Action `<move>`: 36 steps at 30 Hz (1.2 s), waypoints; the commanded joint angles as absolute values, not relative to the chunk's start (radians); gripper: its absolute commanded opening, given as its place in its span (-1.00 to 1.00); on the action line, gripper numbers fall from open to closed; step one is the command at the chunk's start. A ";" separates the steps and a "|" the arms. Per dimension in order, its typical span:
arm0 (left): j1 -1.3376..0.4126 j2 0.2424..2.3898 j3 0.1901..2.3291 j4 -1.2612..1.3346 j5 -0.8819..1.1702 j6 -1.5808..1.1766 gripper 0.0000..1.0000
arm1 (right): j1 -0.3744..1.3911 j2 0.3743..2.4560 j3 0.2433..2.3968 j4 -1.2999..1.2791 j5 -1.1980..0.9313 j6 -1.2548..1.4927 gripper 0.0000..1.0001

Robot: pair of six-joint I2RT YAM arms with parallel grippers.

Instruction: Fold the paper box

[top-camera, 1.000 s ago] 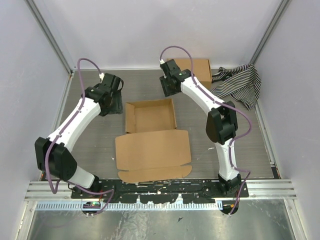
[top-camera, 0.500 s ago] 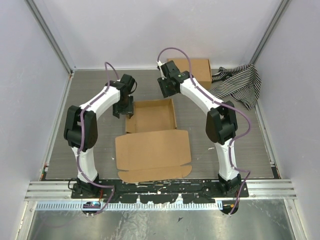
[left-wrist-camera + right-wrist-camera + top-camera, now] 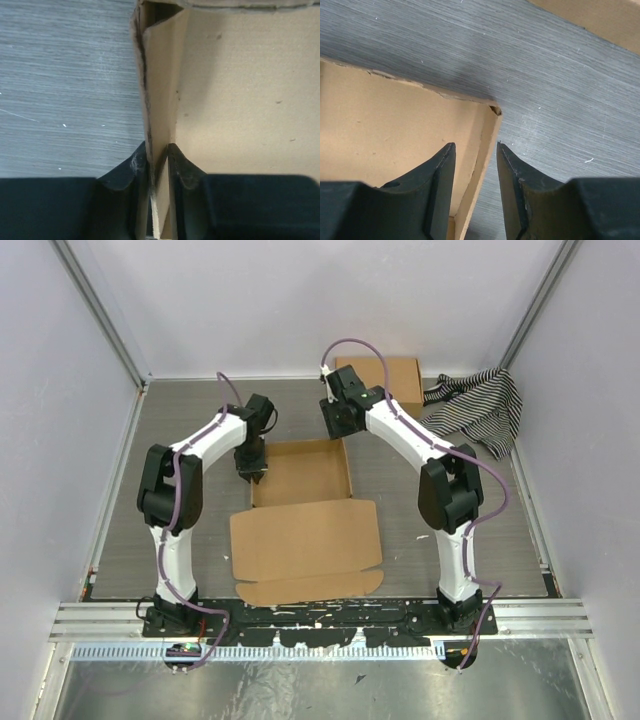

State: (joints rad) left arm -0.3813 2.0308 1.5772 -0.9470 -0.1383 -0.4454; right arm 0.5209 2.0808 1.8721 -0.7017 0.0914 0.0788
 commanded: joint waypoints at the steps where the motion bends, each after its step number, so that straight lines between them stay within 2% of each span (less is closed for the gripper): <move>1: -0.381 2.064 1.640 -1.006 -0.163 -0.446 -0.80 | 0.515 1.993 1.849 -0.663 0.066 0.127 -0.13; 2: -0.385 2.075 1.660 -1.033 -0.203 -0.433 -0.99 | 0.514 1.991 1.844 -0.663 0.060 0.132 -0.13; 9: -0.460 2.113 1.747 -1.187 -0.599 -0.300 -1.00 | 0.514 1.987 1.813 -0.654 0.044 0.151 -0.16; 13: -0.466 2.127 1.706 -1.156 -0.603 -0.304 -1.00 | 0.514 1.992 1.812 -0.647 0.038 0.154 -0.17; 19: -0.466 2.199 1.698 -1.111 -0.496 -0.363 -0.99 | 0.513 1.997 1.826 -0.647 0.017 0.163 -0.20; 22: -0.465 2.188 1.676 -1.085 -0.482 -0.377 -0.85 | 0.512 1.990 1.825 -0.647 0.016 0.167 -0.20; 26: -0.464 2.183 1.665 -1.075 -0.464 -0.368 -0.11 | 0.513 1.983 1.824 -0.647 0.002 0.175 -0.20; 27: -0.463 2.179 1.663 -1.077 -0.462 -0.368 0.01 | 0.512 1.981 1.824 -0.649 0.000 0.175 -0.20; 30: -0.457 2.138 1.648 -1.072 -0.447 -0.369 0.14 | 0.511 1.977 1.830 -0.647 -0.012 0.172 -0.20; 36: -0.424 1.978 1.618 -1.074 -0.415 -0.380 0.27 | 0.510 1.989 1.873 -0.645 -0.085 0.125 -0.19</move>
